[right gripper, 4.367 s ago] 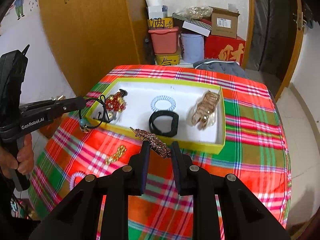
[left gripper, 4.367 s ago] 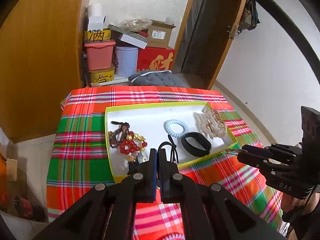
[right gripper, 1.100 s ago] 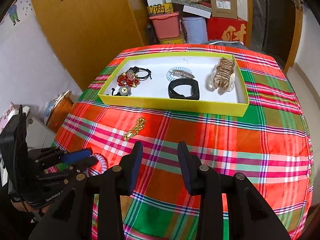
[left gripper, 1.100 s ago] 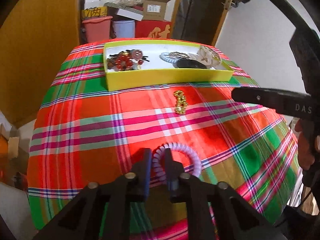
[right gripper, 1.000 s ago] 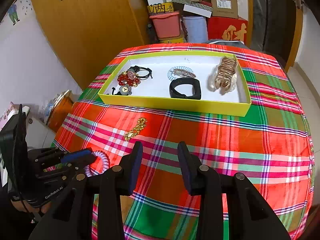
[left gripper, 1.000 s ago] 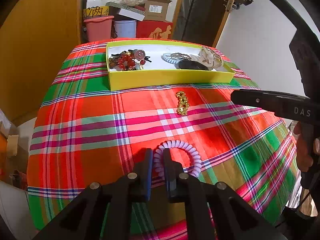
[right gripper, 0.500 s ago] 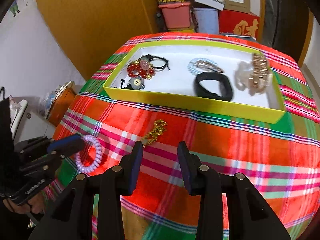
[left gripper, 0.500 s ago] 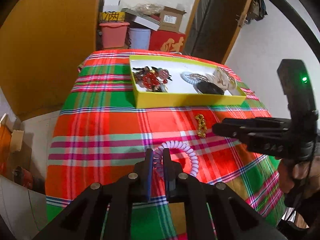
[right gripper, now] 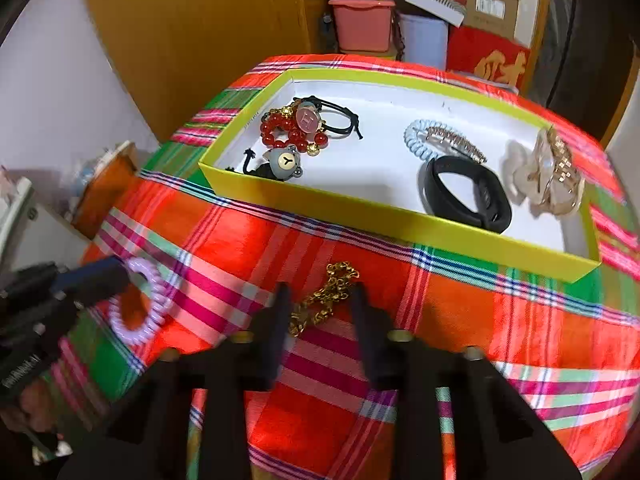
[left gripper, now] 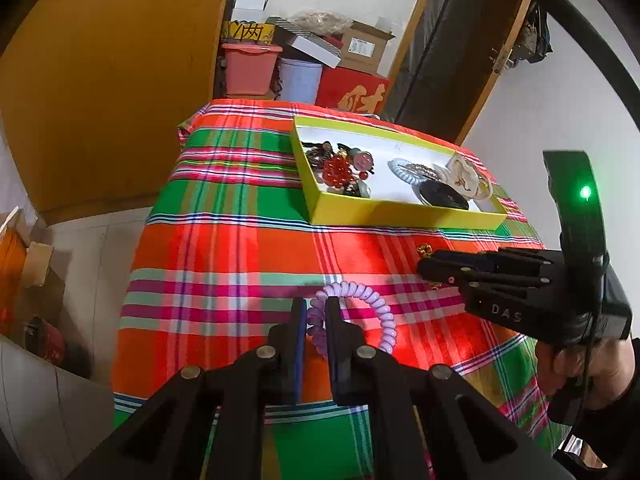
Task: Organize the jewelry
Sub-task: 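Grasp the gold chain with the right tool while the left tool grasps the lilac coil hair tie, then carry the gold chain and lilac coil tie into the tray and open both tools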
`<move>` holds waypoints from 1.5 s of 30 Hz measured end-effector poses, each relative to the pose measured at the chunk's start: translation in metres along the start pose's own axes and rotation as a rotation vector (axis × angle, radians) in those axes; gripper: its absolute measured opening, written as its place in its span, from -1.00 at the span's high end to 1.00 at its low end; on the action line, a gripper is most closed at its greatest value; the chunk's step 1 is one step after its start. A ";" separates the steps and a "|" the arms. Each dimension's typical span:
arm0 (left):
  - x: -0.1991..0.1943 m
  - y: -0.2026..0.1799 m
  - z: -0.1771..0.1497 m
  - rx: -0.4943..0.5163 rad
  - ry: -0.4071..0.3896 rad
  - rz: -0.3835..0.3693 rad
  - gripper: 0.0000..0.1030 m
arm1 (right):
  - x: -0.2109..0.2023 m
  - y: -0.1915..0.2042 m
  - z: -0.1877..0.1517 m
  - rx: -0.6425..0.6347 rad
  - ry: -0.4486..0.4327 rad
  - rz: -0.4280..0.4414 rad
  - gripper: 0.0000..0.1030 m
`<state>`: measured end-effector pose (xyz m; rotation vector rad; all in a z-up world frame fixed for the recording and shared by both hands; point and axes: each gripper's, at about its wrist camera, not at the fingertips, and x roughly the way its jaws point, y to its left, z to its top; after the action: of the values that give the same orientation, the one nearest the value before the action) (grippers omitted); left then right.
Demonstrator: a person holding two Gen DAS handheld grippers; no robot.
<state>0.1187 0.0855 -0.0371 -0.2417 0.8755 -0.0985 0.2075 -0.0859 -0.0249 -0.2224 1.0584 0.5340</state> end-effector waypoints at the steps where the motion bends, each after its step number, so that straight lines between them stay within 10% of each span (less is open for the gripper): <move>1: -0.001 0.001 0.000 -0.003 -0.001 -0.001 0.82 | 0.000 0.001 0.000 -0.009 -0.002 -0.016 0.74; 45: 0.014 -0.046 0.092 0.096 -0.084 -0.078 0.82 | -0.087 -0.049 0.050 0.047 -0.218 0.013 0.91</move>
<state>0.1997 0.0535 0.0205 -0.1889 0.7757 -0.2017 0.2378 -0.1333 0.0711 -0.1131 0.8602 0.5317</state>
